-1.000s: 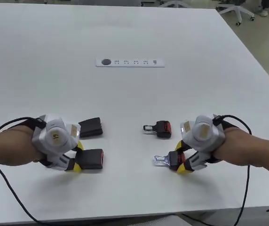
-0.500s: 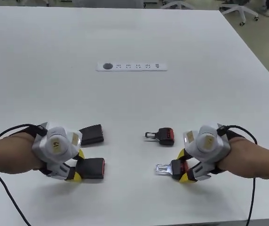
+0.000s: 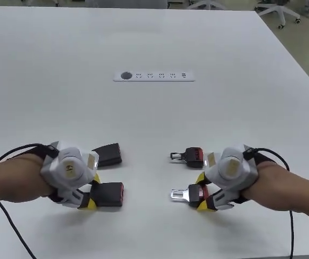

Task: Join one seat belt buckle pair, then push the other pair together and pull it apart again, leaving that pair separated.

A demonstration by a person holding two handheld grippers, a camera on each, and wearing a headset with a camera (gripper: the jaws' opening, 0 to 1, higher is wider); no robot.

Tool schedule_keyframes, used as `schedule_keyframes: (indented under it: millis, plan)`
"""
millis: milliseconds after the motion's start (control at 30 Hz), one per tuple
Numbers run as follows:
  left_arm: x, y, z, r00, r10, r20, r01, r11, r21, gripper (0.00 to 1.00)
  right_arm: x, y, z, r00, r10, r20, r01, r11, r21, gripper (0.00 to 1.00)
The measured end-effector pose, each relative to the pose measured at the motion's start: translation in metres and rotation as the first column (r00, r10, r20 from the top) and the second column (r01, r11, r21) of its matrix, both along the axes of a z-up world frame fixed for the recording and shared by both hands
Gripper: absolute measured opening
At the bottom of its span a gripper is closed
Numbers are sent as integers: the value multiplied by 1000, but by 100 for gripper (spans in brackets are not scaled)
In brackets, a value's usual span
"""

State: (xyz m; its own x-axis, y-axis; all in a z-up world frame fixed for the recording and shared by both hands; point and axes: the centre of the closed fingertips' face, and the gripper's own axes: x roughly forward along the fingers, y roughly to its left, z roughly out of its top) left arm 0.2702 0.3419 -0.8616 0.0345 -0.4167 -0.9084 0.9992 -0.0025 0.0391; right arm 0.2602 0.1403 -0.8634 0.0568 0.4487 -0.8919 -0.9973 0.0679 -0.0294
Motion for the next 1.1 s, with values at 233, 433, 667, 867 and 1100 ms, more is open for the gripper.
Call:
schedule_keyframes:
  millis: [233, 433, 667, 867, 1100]
  plan:
    - [0, 0, 0, 1000, 4, 7, -4, 1000, 5, 32, 3, 37, 1, 1000, 3, 29, -4, 999, 50, 35]
    - [0, 0, -1, 1000, 7, 14, -7, 1000, 12, 31, 5, 65, 1, 999, 2, 34, -5, 996, 85, 35]
    - [0, 0, -1, 1000, 6, 10, -6, 1000, 23, 32, 8, 84, 0, 1000, 2, 24, -4, 995, 98, 35]
    - [0, 0, -1, 1000, 3, 8, -3, 1000, 20, 32, 6, 99, 0, 1000, 20, 15, -22, 996, 90, 36]
    - [0, 0, 0, 1000, 10, 11, -10, 1000, 17, 32, 4, 108, 2, 998, 51, 38, -54, 996, 77, 36]
